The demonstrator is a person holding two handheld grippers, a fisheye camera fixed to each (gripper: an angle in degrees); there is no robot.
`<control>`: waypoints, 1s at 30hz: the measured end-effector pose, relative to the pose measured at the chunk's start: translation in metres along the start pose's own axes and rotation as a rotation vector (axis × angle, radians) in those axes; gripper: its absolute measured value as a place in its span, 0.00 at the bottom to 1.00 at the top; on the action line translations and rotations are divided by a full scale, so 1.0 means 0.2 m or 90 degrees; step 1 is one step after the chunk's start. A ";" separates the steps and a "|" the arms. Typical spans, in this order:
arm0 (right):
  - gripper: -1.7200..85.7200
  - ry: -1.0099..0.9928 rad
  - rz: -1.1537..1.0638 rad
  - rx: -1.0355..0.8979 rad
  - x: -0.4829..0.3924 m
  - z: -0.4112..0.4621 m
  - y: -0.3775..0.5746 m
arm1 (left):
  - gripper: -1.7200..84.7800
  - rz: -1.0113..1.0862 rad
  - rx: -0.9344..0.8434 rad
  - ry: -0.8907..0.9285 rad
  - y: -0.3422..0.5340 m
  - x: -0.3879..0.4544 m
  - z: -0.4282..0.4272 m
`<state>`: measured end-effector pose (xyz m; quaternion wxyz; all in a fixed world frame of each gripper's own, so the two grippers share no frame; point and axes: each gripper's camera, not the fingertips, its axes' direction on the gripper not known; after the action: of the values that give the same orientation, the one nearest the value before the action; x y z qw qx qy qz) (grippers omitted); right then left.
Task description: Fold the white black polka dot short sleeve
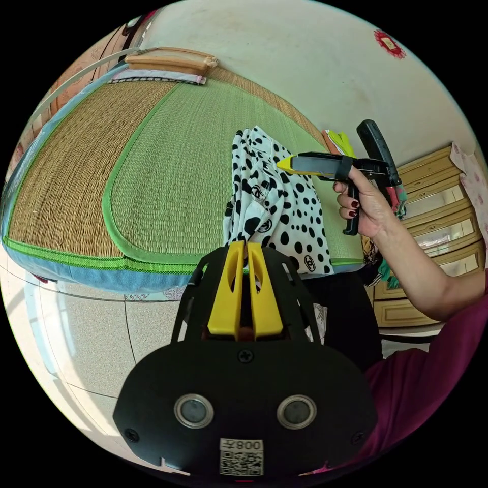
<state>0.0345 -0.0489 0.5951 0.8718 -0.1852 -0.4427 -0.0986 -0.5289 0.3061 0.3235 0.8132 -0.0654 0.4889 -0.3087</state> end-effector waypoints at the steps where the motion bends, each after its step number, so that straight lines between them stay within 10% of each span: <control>1: 0.02 -0.002 -0.006 -0.004 -0.02 0.00 0.02 | 0.04 -0.008 0.001 -0.004 0.00 0.00 0.00; 30: 0.02 0.007 -0.076 -0.113 -0.33 0.23 0.17 | 0.02 -0.009 0.009 0.016 0.02 0.25 0.19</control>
<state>-0.0268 0.0023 0.5592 0.8470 -0.2344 -0.4376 -0.1899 -0.4783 0.2740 0.3027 0.8054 -0.0593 0.4960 -0.3191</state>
